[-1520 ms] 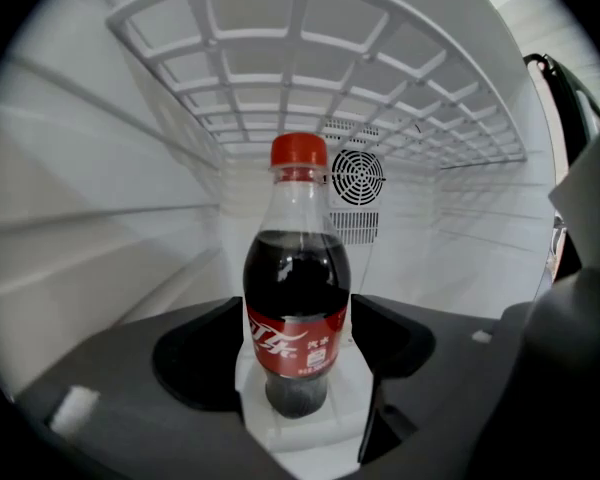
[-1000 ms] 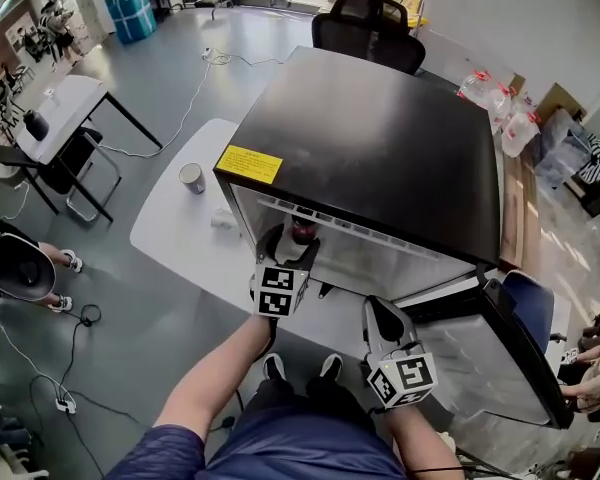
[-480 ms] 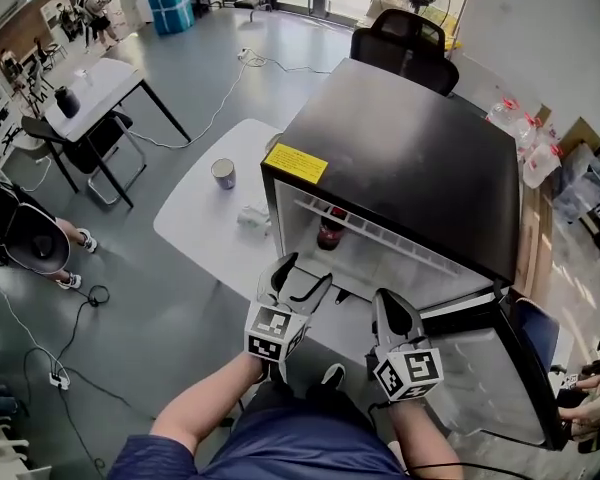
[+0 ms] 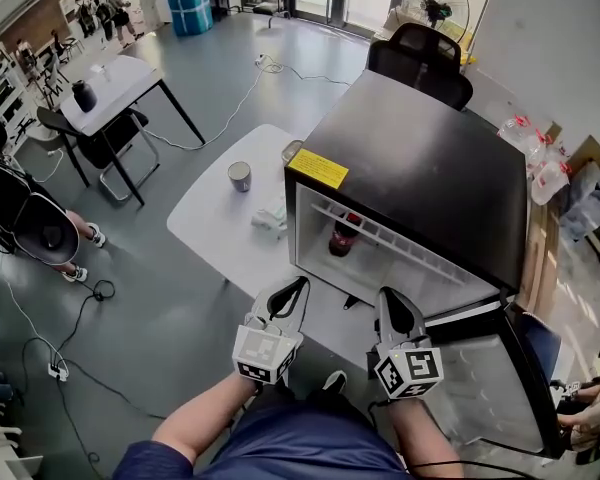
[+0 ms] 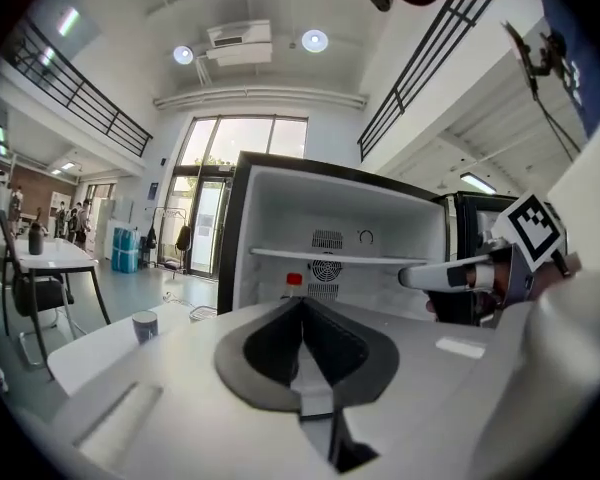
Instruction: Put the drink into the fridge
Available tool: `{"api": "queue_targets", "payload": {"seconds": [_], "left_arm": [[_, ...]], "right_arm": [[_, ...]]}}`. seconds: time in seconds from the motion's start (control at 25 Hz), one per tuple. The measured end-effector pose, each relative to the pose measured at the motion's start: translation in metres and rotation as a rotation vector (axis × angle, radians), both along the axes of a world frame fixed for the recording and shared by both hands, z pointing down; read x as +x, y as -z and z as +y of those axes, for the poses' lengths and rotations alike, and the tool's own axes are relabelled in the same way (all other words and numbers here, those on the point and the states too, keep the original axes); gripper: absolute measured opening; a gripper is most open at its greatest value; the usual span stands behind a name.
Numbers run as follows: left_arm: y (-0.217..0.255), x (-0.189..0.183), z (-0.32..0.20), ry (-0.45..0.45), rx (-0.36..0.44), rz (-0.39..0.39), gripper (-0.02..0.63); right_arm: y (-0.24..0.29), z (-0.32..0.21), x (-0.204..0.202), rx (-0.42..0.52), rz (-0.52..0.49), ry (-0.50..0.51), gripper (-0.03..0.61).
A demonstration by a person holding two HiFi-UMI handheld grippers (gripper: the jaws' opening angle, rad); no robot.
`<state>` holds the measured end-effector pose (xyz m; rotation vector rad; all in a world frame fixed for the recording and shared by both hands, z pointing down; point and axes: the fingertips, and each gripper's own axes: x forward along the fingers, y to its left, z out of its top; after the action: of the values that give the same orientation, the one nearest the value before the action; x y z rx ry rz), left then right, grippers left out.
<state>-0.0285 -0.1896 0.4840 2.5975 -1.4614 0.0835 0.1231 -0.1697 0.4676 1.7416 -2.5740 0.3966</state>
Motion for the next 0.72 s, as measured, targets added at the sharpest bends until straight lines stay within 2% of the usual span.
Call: {"api": "queue_targets", "payload": {"seconds": [0.48,0.72], "left_arm": [[0.000,-0.011,0.001,0.030,-0.008,0.023,0.008],[0.002,-0.009,0.002,0.002,-0.004,0.035,0.006]], "right_arm": [[0.007,0.001,-0.011,0.026,0.011,0.028,0.006],[0.007,0.000,-0.011,0.027,0.019,0.029,0.006]]}}
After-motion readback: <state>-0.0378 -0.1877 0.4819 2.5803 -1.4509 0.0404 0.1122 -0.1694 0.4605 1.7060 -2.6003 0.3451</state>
